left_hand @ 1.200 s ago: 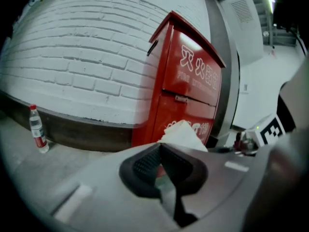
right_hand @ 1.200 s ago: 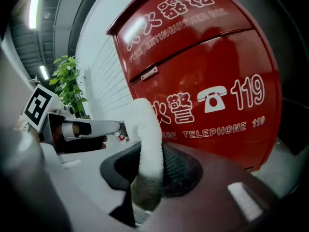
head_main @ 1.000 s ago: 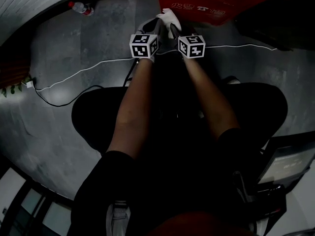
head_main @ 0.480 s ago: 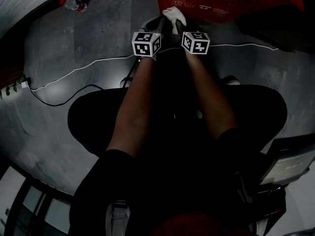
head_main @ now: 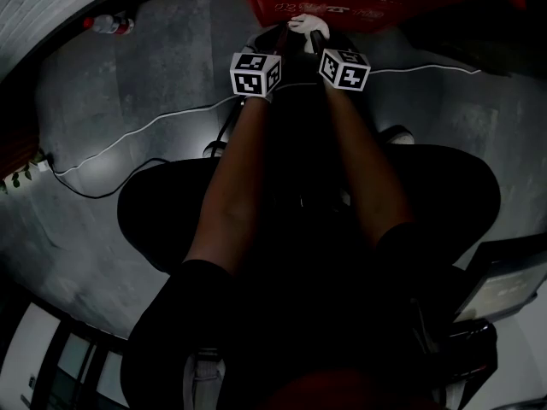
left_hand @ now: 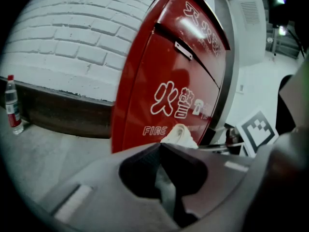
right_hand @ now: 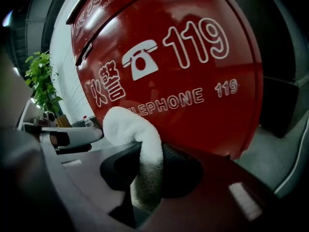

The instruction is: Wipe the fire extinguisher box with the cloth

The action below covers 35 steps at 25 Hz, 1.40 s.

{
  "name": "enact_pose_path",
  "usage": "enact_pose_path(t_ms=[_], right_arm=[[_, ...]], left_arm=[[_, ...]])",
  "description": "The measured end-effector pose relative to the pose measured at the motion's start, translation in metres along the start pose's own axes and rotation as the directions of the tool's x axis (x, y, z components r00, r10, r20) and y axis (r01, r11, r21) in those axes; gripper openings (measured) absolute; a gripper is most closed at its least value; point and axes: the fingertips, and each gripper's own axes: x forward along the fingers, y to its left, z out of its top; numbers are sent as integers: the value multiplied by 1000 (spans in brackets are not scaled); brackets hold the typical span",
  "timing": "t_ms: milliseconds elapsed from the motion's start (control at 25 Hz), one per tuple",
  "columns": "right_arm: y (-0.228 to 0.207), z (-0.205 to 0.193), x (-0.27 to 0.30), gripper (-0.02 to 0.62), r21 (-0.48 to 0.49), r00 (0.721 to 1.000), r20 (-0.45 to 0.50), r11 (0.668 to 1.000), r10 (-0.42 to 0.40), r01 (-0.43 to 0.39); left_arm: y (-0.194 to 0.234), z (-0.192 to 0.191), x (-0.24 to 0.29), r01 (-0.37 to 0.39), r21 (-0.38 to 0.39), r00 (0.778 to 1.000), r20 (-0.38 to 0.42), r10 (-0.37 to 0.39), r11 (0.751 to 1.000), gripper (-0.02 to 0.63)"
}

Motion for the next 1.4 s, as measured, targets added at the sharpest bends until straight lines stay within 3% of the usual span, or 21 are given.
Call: enact_pose_path(t_ms=[520, 800, 1120, 1400], right_arm=[[-109, 12, -50, 101, 52, 983, 11, 982, -182, 182], [-165, 23, -83, 101, 187, 951, 51, 938, -305, 290], [-122, 46, -108, 101, 122, 963, 126, 967, -240, 225], [-44, 97, -133, 101, -23, 970, 238, 998, -57, 64]], left_arm=[[-55, 13, 45, 80, 26, 997, 12, -81, 996, 2], [-72, 21, 35, 89, 75, 996, 22, -90, 993, 2], [-75, 47, -10, 47, 67, 993, 103, -54, 997, 2], [-85, 102, -63, 20, 64, 968, 248, -35, 998, 2]])
